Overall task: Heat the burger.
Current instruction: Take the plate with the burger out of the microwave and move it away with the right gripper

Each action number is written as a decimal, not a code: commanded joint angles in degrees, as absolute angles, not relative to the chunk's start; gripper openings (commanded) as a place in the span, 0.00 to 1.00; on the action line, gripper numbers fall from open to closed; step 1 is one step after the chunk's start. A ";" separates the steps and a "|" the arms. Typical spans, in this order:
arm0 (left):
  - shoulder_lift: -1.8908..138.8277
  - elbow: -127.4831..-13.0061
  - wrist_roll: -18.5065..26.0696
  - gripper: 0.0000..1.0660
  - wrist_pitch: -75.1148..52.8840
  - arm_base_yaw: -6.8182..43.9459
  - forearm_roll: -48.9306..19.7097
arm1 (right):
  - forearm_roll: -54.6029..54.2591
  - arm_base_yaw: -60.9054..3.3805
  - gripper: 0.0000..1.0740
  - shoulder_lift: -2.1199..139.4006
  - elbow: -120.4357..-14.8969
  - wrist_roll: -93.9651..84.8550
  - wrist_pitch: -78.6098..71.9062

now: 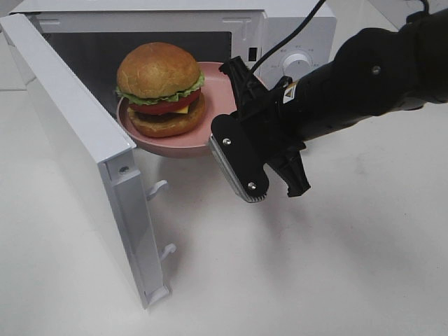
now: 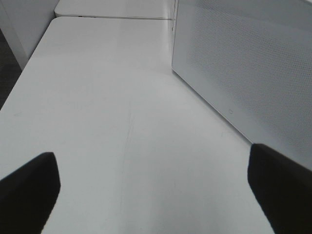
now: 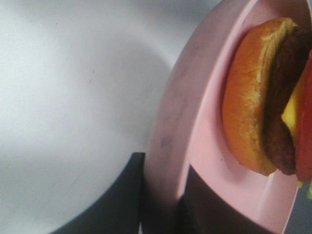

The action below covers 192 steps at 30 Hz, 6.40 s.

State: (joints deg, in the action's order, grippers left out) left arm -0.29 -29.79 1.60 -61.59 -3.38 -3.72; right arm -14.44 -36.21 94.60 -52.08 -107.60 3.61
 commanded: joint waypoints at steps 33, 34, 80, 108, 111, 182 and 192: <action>-1.38 -29.56 1.49 0.92 -61.25 -3.44 -4.07 | -15.81 -35.52 0.00 67.72 -29.74 -102.67 -0.63; -1.38 -29.56 1.49 0.92 -61.25 -3.44 -4.07 | -15.81 -35.52 0.00 66.98 -29.28 -102.67 0.00; -1.38 -29.56 1.49 0.92 -61.25 -3.44 -4.07 | 26.47 -35.47 0.00 49.96 -24.87 -53.29 20.05; -1.38 -29.56 1.49 0.92 -61.25 -3.44 -4.07 | 52.60 -35.47 0.00 50.31 -24.87 -2.52 40.85; -1.38 -29.56 1.49 0.92 -61.25 -3.44 -4.07 | 53.46 -35.47 0.00 50.71 -24.87 -0.63 41.94; -1.38 -29.56 1.49 0.92 -61.25 -3.44 -4.07 | 62.28 -35.52 0.41 108.23 -33.17 74.20 50.36; -1.38 -29.56 1.49 0.92 -61.25 -3.44 -4.07 | 55.12 -35.52 0.46 92.82 -33.17 66.86 45.78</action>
State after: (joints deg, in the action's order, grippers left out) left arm -0.29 -29.79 1.60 -61.59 -3.38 -3.72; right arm 56.61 -35.58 95.28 -33.12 69.04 46.64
